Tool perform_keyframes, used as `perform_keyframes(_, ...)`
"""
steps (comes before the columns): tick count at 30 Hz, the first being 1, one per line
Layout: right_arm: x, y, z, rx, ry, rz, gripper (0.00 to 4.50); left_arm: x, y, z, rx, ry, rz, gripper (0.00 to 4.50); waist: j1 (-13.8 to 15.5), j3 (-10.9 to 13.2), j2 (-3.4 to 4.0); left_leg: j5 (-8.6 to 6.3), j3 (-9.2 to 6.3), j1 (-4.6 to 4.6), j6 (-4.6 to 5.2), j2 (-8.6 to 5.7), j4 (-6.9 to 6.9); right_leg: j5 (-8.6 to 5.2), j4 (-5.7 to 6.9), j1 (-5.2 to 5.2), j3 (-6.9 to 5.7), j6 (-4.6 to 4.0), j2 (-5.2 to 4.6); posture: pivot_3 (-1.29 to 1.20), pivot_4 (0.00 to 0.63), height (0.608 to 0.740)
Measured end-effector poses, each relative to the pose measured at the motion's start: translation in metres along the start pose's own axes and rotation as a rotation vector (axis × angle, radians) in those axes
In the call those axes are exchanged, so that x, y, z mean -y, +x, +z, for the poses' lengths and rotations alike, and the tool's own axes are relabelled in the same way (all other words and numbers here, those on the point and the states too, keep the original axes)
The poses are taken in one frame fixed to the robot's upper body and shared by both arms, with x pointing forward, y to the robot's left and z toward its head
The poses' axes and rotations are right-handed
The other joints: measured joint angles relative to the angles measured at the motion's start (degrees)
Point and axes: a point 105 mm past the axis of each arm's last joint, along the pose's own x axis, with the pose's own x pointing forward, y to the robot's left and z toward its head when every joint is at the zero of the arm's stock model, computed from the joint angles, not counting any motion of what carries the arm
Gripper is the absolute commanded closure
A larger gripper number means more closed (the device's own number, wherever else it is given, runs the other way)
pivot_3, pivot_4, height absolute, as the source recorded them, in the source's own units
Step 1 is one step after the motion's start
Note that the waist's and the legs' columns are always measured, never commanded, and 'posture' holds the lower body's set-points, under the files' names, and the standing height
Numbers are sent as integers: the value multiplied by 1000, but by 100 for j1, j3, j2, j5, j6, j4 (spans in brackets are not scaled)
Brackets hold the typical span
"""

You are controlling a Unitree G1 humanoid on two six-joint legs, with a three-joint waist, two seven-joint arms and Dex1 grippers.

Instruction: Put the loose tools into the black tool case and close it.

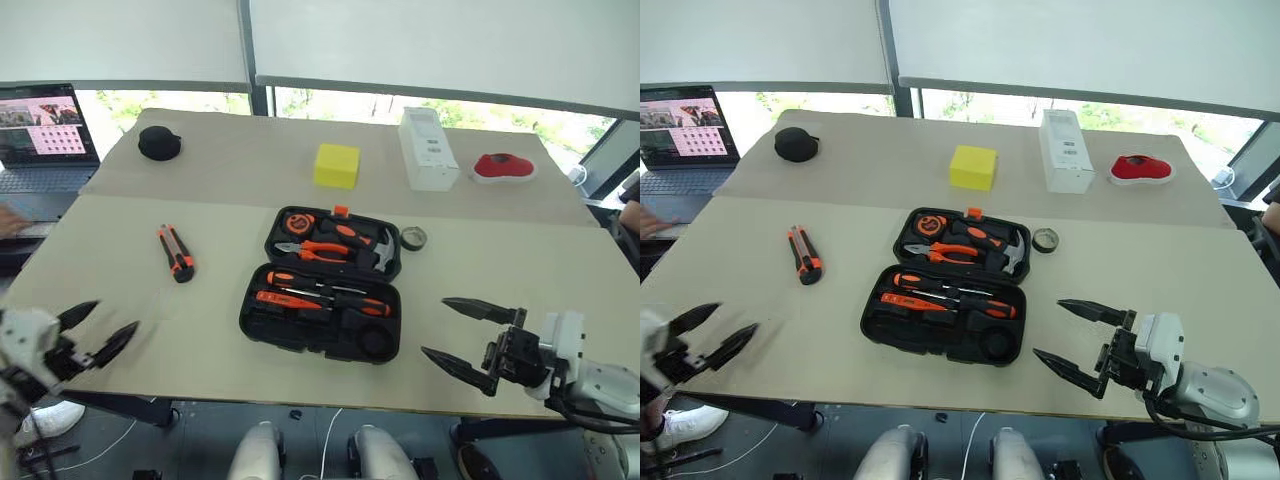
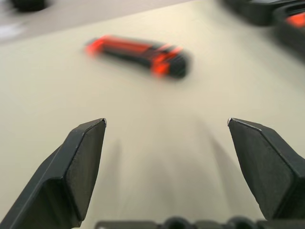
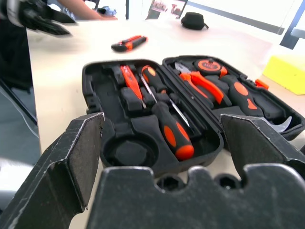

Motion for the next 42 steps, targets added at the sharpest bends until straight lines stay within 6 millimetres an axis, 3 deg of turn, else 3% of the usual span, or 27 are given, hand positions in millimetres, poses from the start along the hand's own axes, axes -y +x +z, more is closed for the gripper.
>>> perform_keyframes(2,1,0,-1,2,6,8,0,-1,-6,-4,-8,-45,53,42,51,1,1,0,-3,9,-1,2,0,-4,0,4,-7,-5,0,0,150,740)
perform_keyframes(6,0,6,1,29,19,30,0,4,6,13,11,-113,105,42,80,0,-1,-15,-4,16,-27,5,0,-10,1,13,-9,-18,-1,0,150,740)
perform_keyframes(14,4,22,12,87,6,69,0,31,90,68,18,-352,204,42,62,-2,-3,2,-10,18,-2,-11,3,2,6,26,-6,0,10,0,150,740)
perform_keyframes(18,3,24,12,84,18,75,0,41,117,70,-47,-404,273,42,-20,-2,-4,-2,-11,15,-5,-15,-8,3,5,20,1,0,14,0,150,740)
perform_keyframes(22,3,31,14,95,17,100,0,48,145,58,-127,-420,381,42,-45,-1,-6,-2,-11,15,-6,-19,-8,3,3,21,1,0,15,0,150,740)
perform_keyframes(26,5,40,20,119,-1,112,0,52,163,44,-220,-414,447,42,-52,1,-9,-2,-12,12,-6,-21,-8,3,3,19,1,0,17,0,150,740)
perform_keyframes(32,3,45,18,122,6,118,0,48,188,48,-219,-390,462,42,-33,1,-9,-1,-7,14,-7,-25,-7,4,4,22,1,1,14,0,150,740)
perform_keyframes(36,6,46,20,125,0,106,0,45,195,49,-215,-384,460,1050,-6,1,-8,-1,-5,14,-7,-26,-7,4,4,22,1,2,13,0,150,740)
perform_keyframes(41,7,46,19,123,3,93,0,43,192,46,-215,-379,450,2732,8,1,-7,-1,-7,14,-7,-25,-7,4,4,22,1,2,10,0,150,740)
perform_keyframes(42,6,45,19,123,3,91,0,43,190,46,-212,-377,446,2753,4,1,-7,-1,-8,14,-7,-24,-8,4,3,22,1,2,10,0,150,740)
